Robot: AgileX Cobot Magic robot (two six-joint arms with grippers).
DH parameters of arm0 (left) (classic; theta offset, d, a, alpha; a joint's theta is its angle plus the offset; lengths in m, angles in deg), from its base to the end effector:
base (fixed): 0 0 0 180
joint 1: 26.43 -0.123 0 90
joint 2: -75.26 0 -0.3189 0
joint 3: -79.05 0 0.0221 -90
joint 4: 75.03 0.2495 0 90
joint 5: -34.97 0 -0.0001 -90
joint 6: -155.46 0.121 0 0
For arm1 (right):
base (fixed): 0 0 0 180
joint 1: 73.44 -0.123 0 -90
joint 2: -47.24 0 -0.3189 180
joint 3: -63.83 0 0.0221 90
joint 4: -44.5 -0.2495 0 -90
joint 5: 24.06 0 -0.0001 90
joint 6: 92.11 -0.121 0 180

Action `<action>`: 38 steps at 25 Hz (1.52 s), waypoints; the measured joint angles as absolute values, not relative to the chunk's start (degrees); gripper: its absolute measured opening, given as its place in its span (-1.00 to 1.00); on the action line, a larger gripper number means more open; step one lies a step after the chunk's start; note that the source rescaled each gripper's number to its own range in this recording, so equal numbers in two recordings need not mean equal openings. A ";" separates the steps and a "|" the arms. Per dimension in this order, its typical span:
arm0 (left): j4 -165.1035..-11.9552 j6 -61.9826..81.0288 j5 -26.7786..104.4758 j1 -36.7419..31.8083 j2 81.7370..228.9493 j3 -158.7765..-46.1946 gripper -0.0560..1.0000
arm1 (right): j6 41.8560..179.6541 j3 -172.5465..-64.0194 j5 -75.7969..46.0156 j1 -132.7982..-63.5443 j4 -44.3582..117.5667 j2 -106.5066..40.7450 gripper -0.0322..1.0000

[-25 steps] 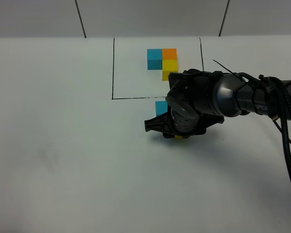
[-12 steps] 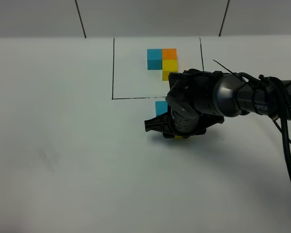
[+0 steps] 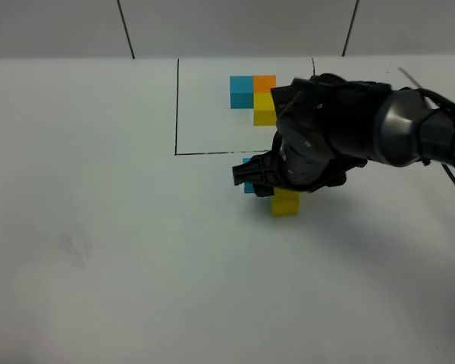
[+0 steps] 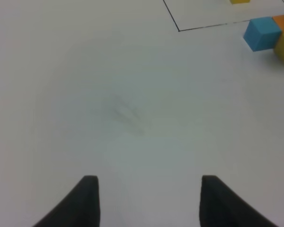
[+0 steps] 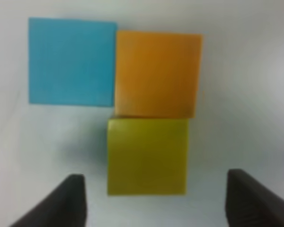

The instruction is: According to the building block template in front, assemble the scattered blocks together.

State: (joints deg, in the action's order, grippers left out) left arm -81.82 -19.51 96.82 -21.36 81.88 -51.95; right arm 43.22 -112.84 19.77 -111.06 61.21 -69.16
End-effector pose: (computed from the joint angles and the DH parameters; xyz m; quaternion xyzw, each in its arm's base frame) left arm -0.0175 -0.0111 0.2636 0.0783 0.8497 -0.0593 0.5181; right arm 0.3358 0.2283 0.1911 -0.0290 0.9829 0.0068 0.1819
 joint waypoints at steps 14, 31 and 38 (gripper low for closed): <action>-81.82 -19.51 96.82 -21.36 81.88 -51.95 -0.75 | 60.72 -92.36 25.37 -84.92 58.36 -38.42 0.99; -81.82 -19.51 96.82 -21.36 81.88 -51.95 -0.75 | 67.95 -73.79 40.47 -80.39 53.26 18.58 0.99; -81.82 -19.51 96.82 -21.36 81.88 -51.95 -0.75 | 71.99 -67.47 38.01 -80.54 51.88 39.93 0.97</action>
State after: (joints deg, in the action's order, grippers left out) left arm -81.82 -19.51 96.82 -21.36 81.88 -51.95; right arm 71.99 -67.47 38.01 -80.54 51.88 39.93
